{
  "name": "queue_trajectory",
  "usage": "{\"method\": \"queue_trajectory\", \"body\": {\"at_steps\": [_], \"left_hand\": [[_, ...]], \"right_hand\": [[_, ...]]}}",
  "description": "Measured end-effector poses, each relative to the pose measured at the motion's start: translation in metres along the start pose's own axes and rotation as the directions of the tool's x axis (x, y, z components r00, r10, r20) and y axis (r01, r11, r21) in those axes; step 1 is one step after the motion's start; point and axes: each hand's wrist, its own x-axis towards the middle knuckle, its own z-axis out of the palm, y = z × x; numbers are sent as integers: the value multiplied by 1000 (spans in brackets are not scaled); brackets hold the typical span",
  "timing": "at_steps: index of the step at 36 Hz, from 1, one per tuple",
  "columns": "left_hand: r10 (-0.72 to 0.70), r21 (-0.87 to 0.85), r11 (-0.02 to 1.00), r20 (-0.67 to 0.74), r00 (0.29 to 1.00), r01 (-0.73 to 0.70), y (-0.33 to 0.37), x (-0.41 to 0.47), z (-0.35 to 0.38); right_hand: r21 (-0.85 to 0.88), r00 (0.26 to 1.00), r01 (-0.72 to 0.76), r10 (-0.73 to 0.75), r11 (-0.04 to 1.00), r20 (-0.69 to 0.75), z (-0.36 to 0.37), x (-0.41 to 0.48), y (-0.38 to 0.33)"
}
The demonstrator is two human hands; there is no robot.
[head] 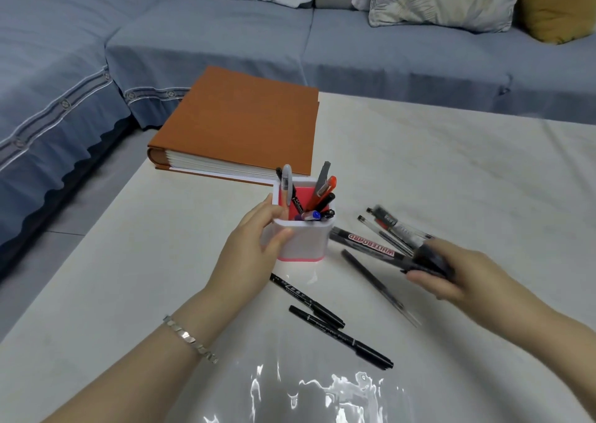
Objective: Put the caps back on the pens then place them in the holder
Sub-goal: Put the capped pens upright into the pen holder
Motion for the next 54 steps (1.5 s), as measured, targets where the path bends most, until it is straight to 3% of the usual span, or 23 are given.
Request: {"method": "queue_trajectory", "body": {"at_steps": [8,13,17,23,26,30,35,38,41,46,49,54], "left_hand": [[-31,-37,999,36,999,32,1,0,-2],[-53,-126,990,35,998,57,3,-1,-4],[-37,-202,979,-33,999,29,6,-6,-8],[68,-165,983,-98,993,-83,26,-5,-11],[78,-125,989,-49,996,-83,34,2,-5],[61,-31,998,-50,997,-62,42,11,10],[252,207,951,-96,963,-228,50,21,18],[256,197,953,-118,959,-230,44,24,15],[269,175,956,-202,942,-235,33,23,8],[305,259,937,-280,910,-234,21,25,1],[202,120,978,-303,931,-173,23,25,1],[17,-75,996,-259,966,-38,23,26,4]], "right_hand": [[240,974,160,-113,958,-198,-45,6,-44],[165,954,183,-134,969,-267,-53,26,-69],[89,982,118,-103,989,-158,-41,58,-90],[-134,998,42,-36,990,47,-5,102,-112],[-111,995,64,-55,992,82,7,106,-119],[139,999,32,-28,990,-37,0,96,-122],[165,995,-3,20,986,-99,-27,74,-102],[165,991,11,11,986,-135,-45,57,-89],[73,987,29,-17,997,-158,-57,48,-80],[-211,996,79,-85,974,-24,-51,51,-80],[-440,987,152,-159,885,22,-43,64,-88],[-598,952,306,-253,740,174,-30,91,-110]]}}
